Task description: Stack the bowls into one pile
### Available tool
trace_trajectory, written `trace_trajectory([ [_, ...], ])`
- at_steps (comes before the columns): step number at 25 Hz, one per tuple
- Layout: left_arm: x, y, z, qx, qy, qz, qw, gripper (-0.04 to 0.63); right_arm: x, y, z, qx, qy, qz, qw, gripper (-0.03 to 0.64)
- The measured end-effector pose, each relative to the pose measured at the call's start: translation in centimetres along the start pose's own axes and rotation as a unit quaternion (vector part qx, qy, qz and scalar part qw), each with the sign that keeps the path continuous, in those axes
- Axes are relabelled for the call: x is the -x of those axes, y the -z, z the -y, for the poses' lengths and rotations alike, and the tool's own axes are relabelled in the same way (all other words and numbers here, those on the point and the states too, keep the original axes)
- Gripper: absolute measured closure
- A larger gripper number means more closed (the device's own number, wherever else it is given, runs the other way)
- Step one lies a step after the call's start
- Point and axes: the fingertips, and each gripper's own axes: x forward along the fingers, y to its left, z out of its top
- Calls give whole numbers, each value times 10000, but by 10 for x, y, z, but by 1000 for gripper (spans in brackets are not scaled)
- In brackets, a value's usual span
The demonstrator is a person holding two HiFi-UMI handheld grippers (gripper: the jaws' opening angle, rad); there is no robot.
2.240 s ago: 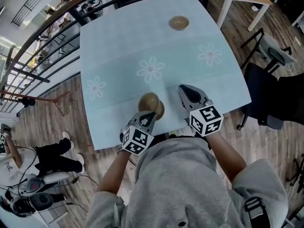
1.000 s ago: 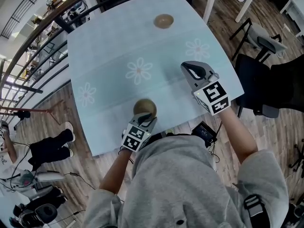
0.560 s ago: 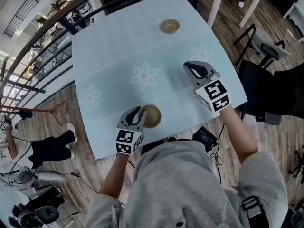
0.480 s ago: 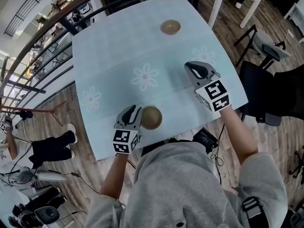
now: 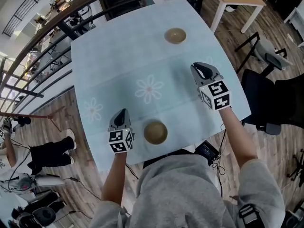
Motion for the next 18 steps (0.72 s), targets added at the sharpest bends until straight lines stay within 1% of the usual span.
trace_trajectory([
  [2, -16, 0, -7, -20, -33, -38, 10000, 575, -17, 1, 11, -94, 63, -82, 9999, 586],
  [7, -58, 1, -18, -11, 30, -74, 10000, 575, -59, 10, 34, -320, 289, -278, 9987, 586],
  [8, -65, -1, -21, -42, 28, -50, 10000, 575, -68, 11, 36, -269, 331, -305, 9986, 586],
  [12, -99, -10, -35, -216, 15, 58, 9997, 575, -107, 13, 40, 223, 371, -473, 9979, 586],
  [18, -145, -19, -46, -332, 107, 21, 9994, 575, -161, 29, 47, 504, 263, -713, 9958, 586],
])
